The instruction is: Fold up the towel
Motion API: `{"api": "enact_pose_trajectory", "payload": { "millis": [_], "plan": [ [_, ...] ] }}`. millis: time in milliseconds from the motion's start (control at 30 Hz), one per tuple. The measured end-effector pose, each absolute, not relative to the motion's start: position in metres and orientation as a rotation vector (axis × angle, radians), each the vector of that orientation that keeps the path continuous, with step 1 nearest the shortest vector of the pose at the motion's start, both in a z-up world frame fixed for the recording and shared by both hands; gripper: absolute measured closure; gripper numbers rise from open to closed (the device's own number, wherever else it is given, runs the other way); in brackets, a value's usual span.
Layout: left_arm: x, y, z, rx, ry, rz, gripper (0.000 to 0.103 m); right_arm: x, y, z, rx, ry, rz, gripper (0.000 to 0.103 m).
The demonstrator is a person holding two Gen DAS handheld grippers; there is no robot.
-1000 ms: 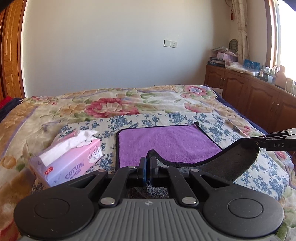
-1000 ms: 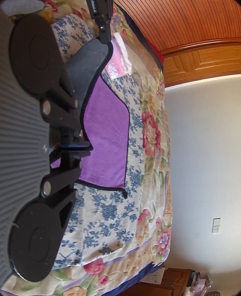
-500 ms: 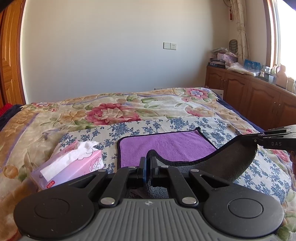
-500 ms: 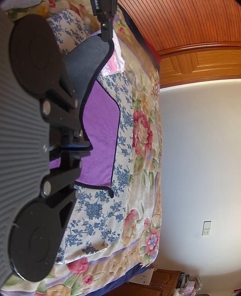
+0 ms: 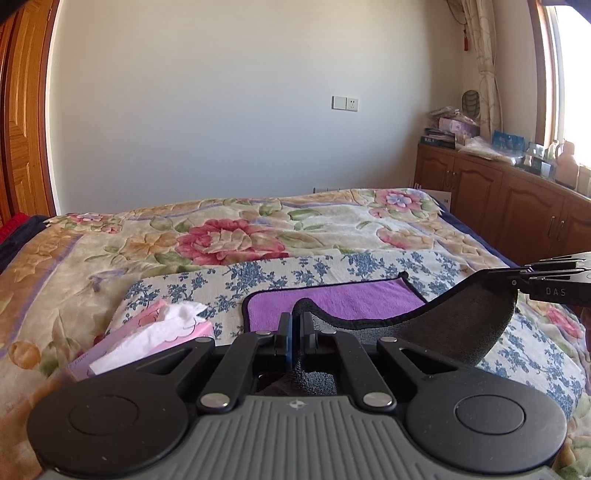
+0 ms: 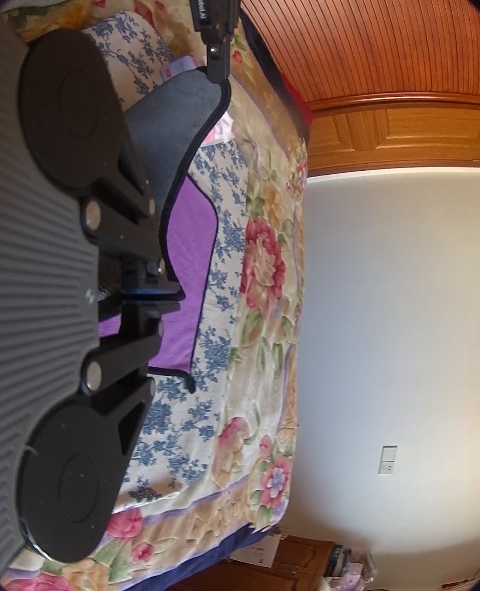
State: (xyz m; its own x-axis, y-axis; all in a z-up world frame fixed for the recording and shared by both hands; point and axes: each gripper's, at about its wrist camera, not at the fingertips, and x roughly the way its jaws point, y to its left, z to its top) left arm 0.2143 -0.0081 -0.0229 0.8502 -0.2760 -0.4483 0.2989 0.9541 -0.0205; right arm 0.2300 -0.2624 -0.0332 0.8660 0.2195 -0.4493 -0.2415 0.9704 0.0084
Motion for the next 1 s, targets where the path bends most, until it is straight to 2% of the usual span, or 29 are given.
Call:
{"api": "enact_pose_trajectory", "payload": {
  "millis": [1000],
  "plan": [
    [0.267,-0.018,-0.013,0.044,0.415,-0.293,0.099,0.276,-0.270,-0.025,-0.126,0.386,0.216,0.099]
  ]
}}
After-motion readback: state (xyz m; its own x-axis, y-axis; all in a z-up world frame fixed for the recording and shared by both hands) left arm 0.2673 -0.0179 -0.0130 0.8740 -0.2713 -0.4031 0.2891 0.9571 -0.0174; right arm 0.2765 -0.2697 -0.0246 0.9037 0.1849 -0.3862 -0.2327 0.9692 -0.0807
